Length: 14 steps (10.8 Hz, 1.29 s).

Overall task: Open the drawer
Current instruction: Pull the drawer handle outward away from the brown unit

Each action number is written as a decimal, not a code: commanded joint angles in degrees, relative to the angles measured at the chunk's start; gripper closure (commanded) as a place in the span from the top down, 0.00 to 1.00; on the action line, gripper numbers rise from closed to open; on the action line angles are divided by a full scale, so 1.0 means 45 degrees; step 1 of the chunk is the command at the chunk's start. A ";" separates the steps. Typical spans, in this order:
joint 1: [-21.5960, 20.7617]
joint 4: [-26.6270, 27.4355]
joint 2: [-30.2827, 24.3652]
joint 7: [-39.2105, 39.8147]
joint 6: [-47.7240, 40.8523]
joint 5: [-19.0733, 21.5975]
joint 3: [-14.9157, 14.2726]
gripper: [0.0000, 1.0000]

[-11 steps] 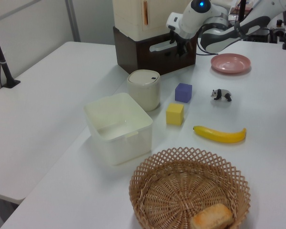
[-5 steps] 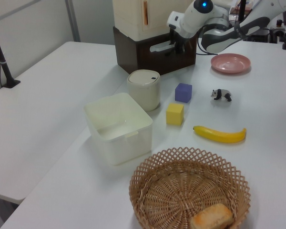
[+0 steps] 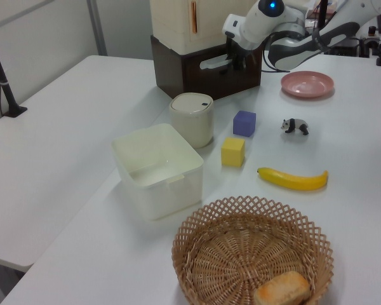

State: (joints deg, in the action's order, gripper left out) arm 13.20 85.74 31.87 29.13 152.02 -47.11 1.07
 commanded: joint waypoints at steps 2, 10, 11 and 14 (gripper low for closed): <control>-0.0081 0.0864 -0.0556 -0.0144 0.0125 -0.0118 0.0034 0.00; -0.1154 0.4870 -0.3604 -0.1959 0.0027 -0.0118 0.0093 0.00; -0.1214 0.5104 -0.3799 -0.2135 0.0027 -0.0118 0.0093 0.00; -0.1234 0.5322 -0.3996 -0.2176 -0.0226 -0.0118 0.0132 0.02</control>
State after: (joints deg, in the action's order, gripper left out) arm 9.63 105.09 17.70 22.08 151.98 -47.11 1.40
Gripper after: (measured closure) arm 0.833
